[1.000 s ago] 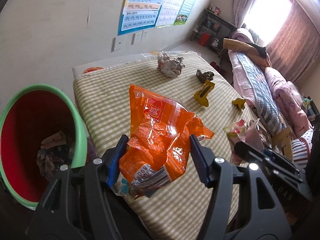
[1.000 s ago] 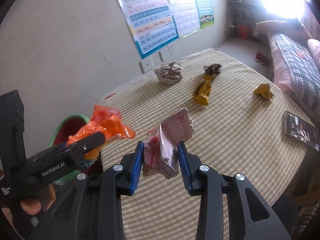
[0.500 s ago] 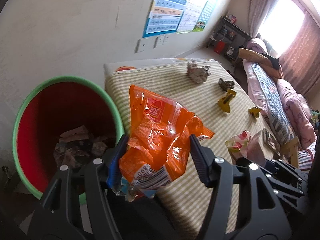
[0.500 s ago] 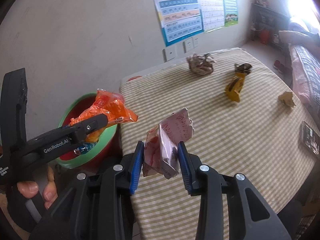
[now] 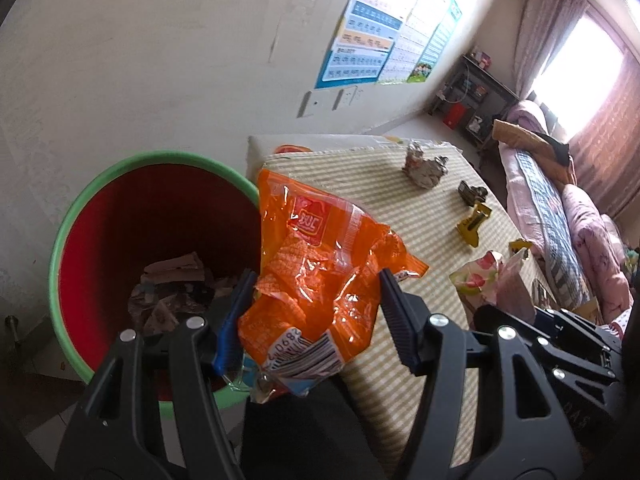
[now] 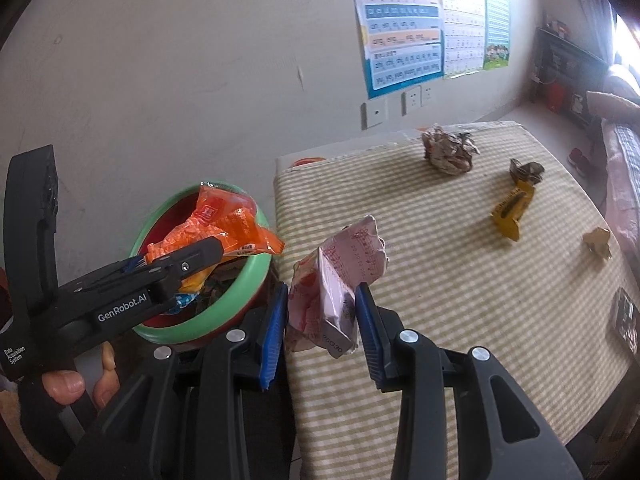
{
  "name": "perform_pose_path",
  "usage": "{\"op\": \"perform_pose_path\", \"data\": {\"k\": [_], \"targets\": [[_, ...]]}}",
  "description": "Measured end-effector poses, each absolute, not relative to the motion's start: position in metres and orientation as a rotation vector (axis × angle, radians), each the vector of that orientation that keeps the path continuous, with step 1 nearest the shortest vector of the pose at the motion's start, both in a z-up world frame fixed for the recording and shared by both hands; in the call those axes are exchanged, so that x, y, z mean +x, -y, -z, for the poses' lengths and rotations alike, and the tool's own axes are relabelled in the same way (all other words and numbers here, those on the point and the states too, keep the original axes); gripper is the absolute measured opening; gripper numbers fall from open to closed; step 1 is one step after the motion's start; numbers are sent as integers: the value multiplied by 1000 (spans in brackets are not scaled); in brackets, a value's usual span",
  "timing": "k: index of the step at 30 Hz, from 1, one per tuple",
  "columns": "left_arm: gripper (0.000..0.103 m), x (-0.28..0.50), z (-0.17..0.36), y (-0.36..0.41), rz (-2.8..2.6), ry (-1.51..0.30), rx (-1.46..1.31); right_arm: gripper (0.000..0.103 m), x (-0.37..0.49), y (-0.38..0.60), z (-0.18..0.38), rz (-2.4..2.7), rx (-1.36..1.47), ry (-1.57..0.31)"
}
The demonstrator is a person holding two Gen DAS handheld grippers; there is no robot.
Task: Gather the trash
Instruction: 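Carry the orange bag with the left tool to the bin while the right tool carries the pink wrapper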
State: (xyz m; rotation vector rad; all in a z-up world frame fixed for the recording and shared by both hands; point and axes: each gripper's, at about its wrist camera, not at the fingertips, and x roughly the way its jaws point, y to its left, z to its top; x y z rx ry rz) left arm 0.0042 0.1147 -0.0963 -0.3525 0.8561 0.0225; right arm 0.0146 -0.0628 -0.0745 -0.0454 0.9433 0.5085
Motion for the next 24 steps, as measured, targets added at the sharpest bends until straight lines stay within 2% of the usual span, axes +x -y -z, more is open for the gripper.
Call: {"op": "perform_pose_path", "data": {"k": [24], "targets": [[59,-27,124,-204,-214,-873,-450,34,19,-46,94,-686,-164,-1005]]}}
